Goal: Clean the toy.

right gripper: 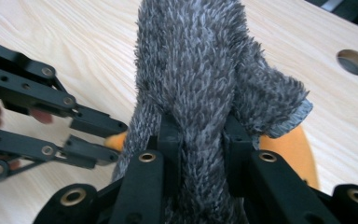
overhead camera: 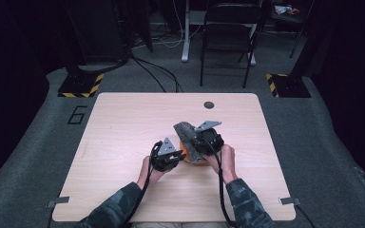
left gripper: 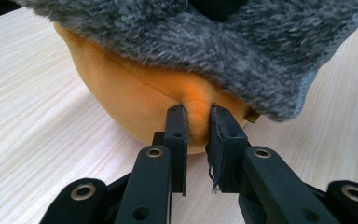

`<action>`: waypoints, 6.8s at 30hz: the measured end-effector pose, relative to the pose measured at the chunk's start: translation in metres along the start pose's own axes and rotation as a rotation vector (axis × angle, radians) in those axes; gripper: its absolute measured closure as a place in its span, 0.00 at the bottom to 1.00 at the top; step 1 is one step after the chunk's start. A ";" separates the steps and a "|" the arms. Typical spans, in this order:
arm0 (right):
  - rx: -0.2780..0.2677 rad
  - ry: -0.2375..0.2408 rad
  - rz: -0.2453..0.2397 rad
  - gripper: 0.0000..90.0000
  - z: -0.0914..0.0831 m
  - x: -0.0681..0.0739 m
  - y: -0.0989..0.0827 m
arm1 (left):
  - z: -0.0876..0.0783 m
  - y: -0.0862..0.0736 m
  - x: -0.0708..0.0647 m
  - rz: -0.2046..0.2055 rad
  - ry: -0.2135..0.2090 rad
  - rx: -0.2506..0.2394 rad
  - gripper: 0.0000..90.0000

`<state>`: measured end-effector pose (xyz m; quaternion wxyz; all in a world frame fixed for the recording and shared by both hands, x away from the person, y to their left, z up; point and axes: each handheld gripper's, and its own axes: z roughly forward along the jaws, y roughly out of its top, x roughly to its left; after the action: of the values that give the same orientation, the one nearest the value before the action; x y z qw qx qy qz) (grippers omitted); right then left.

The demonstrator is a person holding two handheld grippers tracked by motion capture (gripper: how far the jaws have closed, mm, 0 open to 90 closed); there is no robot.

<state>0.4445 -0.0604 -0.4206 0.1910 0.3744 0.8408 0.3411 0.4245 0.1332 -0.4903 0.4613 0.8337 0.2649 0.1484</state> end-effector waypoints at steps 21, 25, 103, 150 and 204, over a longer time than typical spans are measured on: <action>0.067 -0.086 0.064 0.82 -0.009 -0.040 -0.021 | 0.000 -0.003 0.004 -0.007 -0.004 -0.010 0.87; 0.084 -0.094 0.088 0.82 -0.008 -0.048 -0.025 | 0.000 -0.004 0.005 -0.006 -0.005 -0.008 0.87; -0.008 -0.055 0.147 0.82 -0.021 -0.051 -0.014 | 0.014 0.000 -0.001 0.019 0.056 -0.023 0.85; 0.182 -0.081 0.136 0.82 0.003 -0.068 -0.038 | 0.003 0.004 0.008 -0.037 -0.016 0.009 0.81; 0.084 -0.058 -0.067 0.82 -0.010 -0.008 0.001 | 0.005 0.003 0.003 0.003 -0.018 0.009 0.79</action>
<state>0.4441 -0.0703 -0.4124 0.2107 0.3636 0.8605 0.2879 0.4305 0.1300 -0.4901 0.4599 0.8374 0.2600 0.1404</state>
